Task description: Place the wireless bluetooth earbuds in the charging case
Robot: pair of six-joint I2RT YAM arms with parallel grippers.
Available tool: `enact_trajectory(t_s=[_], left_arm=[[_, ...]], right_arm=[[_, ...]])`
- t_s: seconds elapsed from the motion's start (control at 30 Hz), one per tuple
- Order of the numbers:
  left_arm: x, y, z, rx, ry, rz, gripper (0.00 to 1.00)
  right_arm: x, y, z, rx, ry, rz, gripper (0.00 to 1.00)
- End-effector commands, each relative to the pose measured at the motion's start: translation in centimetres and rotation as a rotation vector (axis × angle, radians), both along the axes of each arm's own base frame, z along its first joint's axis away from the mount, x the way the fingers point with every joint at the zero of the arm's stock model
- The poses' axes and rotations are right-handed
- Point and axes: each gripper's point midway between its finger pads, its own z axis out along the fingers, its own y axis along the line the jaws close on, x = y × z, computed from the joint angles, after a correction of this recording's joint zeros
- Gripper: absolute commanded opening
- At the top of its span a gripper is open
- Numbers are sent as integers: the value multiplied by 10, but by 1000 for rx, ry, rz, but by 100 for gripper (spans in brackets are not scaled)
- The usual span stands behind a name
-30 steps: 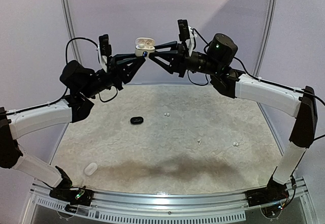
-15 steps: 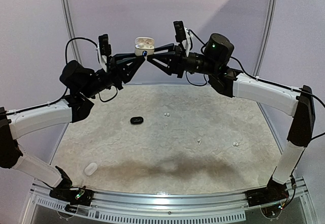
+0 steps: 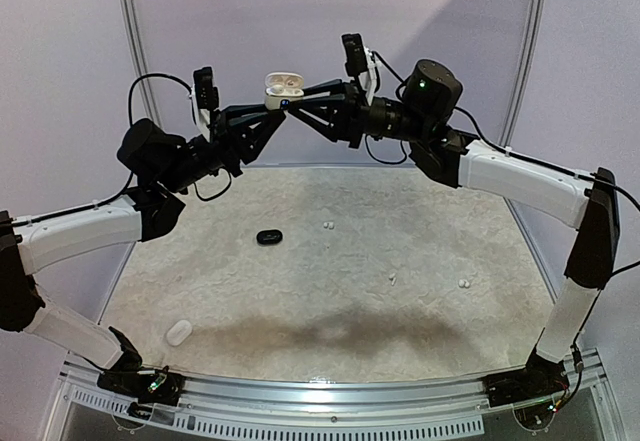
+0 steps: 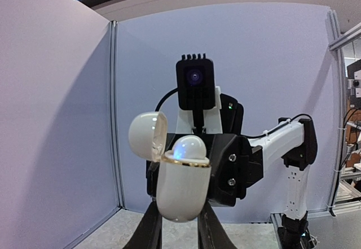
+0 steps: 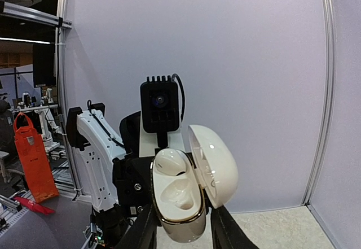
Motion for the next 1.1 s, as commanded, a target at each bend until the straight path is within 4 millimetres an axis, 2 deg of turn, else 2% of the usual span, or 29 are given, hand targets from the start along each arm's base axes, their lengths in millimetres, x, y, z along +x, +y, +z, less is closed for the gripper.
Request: enact_trajectory(t_s=[0.0,0.47,0.7,0.73,0.83,0.87,0.9,0.97,1.03,1.07], left_arm=[[-5,2,14,-26,-40,-4,0],[-4,3,10,-22,-26,-2,0],[-2,4,4,-7,-22,10,0],[-1,5,1,4,-23,16,5],[2,8,-13,54,-28,30,45],[2,8,-18,78,-32,25,54],[2,8,-23,103,-42,15,59],[1,10,-27,133,-58,3,62],[2,10,-29,151,-56,-2,61],[2,9,-30,157,-53,-5,56]], right_arm=[[0,8,-7,-22,16,27,31],[-3,7,-6,-32,14,33,14],[-2,6,-12,-67,16,18,8],[-2,5,-12,-76,7,5,7],[0,3,-21,-134,-8,-34,6],[-1,1,-22,-156,-7,-43,5],[0,-1,-24,-177,-16,-55,4],[-1,-3,-30,-226,-24,-71,2],[-1,-5,-34,-255,-52,-84,1],[-1,-5,-34,-258,-70,-90,0]])
